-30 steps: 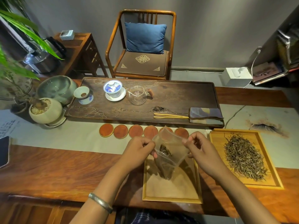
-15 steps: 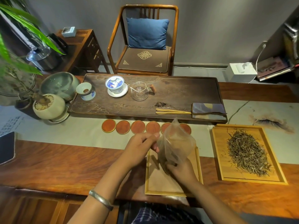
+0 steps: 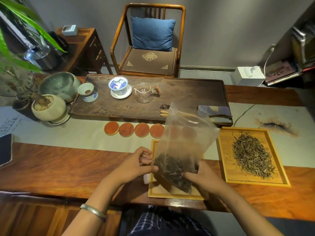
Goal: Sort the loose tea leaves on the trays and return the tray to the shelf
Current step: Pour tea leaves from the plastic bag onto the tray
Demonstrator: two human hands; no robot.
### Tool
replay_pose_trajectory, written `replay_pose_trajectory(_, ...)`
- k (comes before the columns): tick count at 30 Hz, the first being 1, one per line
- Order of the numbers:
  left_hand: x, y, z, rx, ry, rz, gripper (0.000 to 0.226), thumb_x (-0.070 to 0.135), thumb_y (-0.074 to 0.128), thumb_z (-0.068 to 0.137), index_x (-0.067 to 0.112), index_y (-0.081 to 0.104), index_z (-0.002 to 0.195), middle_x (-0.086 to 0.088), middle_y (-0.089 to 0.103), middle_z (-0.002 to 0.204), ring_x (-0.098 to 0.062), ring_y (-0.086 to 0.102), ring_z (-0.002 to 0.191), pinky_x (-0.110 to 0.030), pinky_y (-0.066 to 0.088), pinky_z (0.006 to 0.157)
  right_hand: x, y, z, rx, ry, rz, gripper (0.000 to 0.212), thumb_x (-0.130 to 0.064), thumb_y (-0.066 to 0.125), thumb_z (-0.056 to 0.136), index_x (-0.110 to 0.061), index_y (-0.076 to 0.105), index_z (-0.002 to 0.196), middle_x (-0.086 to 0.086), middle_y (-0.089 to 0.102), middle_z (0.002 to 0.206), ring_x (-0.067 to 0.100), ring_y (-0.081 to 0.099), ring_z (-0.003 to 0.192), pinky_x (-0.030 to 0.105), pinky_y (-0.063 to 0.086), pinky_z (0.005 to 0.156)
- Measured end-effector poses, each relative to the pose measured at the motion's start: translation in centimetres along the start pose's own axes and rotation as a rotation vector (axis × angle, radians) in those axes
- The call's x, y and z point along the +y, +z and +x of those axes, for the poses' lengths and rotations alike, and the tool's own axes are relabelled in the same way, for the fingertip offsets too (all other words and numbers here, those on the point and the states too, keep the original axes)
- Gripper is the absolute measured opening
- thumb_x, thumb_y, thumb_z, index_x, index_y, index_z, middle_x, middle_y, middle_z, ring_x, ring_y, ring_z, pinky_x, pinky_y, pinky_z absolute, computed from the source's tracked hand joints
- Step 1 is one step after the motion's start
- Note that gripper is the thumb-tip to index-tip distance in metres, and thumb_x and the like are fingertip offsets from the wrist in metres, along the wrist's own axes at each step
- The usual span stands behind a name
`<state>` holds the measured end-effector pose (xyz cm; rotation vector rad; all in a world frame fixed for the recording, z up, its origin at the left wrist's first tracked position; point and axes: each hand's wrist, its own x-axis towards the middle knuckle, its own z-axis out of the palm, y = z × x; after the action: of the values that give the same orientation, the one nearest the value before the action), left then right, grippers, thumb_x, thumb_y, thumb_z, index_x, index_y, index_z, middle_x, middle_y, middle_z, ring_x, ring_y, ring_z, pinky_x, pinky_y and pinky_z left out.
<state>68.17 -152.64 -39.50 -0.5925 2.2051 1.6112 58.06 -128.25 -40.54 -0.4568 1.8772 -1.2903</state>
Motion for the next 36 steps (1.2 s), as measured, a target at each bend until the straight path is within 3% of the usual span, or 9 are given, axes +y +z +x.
replay_pose_trajectory(4, -0.9, 1.4, 0.1, -0.19, 0.012, 0.03, 0.097, 0.046, 0.087, 0.057, 0.038, 0.034, 0.137, 0.015, 0.053, 0.127, -0.001, 0.052, 0.116, -0.023, 0.043, 0.1, 0.0, 0.5, -1.2, -0.026, 0.032, 0.015, 0.037, -0.015, 0.066, 0.072, -0.031, 0.062, 0.105, -0.015, 0.07, 0.099, 0.0, 0.064, 0.093, 0.013, 0.05, 0.074)
replay_pose_trajectory(7, -1.2, 2.3, 0.0, -0.267, 0.045, 0.065, 0.085, 0.047, 0.086, 0.059, 0.047, 0.041, 0.131, 0.024, 0.055, 0.127, 0.009, 0.053, 0.113, -0.015, 0.042, 0.095, 0.5, 0.9, -1.9, -0.055, 0.072, 0.063, 0.04, -0.017, 0.063, 0.069, -0.028, 0.059, 0.107, -0.016, 0.071, 0.096, -0.002, 0.064, 0.09, 0.014, 0.05, 0.072)
replay_pose_trajectory(12, -2.0, 4.1, -1.1, -0.226, 0.093, 0.026, 0.057, 0.039, 0.083, 0.067, 0.039, 0.056, 0.117, 0.022, 0.062, 0.116, 0.014, 0.056, 0.104, 0.001, 0.04, 0.079, 1.7, 1.7, -3.1, -0.007, 0.107, 0.123, 0.044, -0.022, 0.065, 0.069, -0.029, 0.059, 0.112, -0.01, 0.069, 0.104, -0.003, 0.063, 0.094, 0.013, 0.048, 0.075)
replay_pose_trajectory(15, -3.1, 5.2, -2.2, -0.177, 0.091, -0.045, 0.052, 0.034, 0.085, 0.067, 0.039, 0.06, 0.112, 0.015, 0.067, 0.114, 0.007, 0.06, 0.104, -0.006, 0.045, 0.083, 2.9, 2.4, -4.2, 0.006, 0.1, 0.159, 0.05, -0.031, 0.07, 0.07, -0.036, 0.057, 0.118, -0.009, 0.068, 0.111, 0.007, 0.063, 0.103, 0.024, 0.05, 0.085)
replay_pose_trajectory(18, -4.5, 6.7, -3.5, -0.171, 0.064, -0.121, 0.054, 0.036, 0.084, 0.069, 0.028, 0.061, 0.118, 0.006, 0.069, 0.115, -0.004, 0.064, 0.105, -0.017, 0.05, 0.089, 4.1, 3.1, -5.5, -0.049, 0.123, 0.149, 0.063, -0.048, 0.077, 0.067, -0.042, 0.051, 0.124, -0.009, 0.065, 0.117, 0.007, 0.062, 0.105, 0.024, 0.05, 0.086)
replay_pose_trajectory(23, -6.0, 9.3, -5.3, -0.115, -0.013, -0.108, 0.051, 0.045, 0.08, 0.07, 0.021, 0.064, 0.113, 0.003, 0.072, 0.106, -0.009, 0.067, 0.098, -0.021, 0.052, 0.085, 4.7, 3.5, -7.2, -0.146, 0.17, 0.034, 0.068, -0.05, 0.072, 0.073, -0.034, 0.041, 0.132, -0.017, 0.058, 0.124, -0.006, 0.056, 0.111, 0.01, 0.045, 0.085)
replay_pose_trajectory(27, -6.3, 11.3, -6.3, -0.007, -0.038, -0.195, 0.042, 0.046, 0.077, 0.073, 0.022, 0.067, 0.106, 0.007, 0.074, 0.098, -0.004, 0.068, 0.092, -0.014, 0.048, 0.075, 4.7, 3.5, -7.4, -0.112, 0.198, -0.072, 0.058, -0.059, 0.062, 0.074, -0.036, 0.045, 0.125, -0.023, 0.059, 0.114, -0.011, 0.057, 0.1, 0.006, 0.043, 0.077)
replay_pose_trajectory(31, -5.7, 12.2, -6.5, 0.019, -0.067, -0.246, 0.035, 0.051, 0.072, 0.07, 0.024, 0.071, 0.093, 0.011, 0.074, 0.085, -0.003, 0.069, 0.084, -0.014, 0.047, 0.071, 5.1, 3.5, -7.2, -0.16, 0.327, 0.089, 0.034, -0.044, 0.058, 0.089, -0.022, 0.065, 0.113, -0.003, 0.072, 0.093, 0.001, 0.066, 0.072, 0.013, 0.046, 0.058)
replay_pose_trajectory(36, -5.3, 11.6, -6.0, -0.008, -0.109, -0.221, 0.041, 0.046, 0.073, 0.078, 0.016, 0.07, 0.106, 0.001, 0.075, 0.099, -0.013, 0.07, 0.094, -0.028, 0.053, 0.086, 5.0, 3.2, -7.1, -0.153, 0.509, 0.315, 0.043, -0.043, 0.059, 0.089, -0.005, 0.067, 0.106, 0.005, 0.069, 0.073, 0.009, 0.059, 0.051, 0.016, 0.043, 0.044)
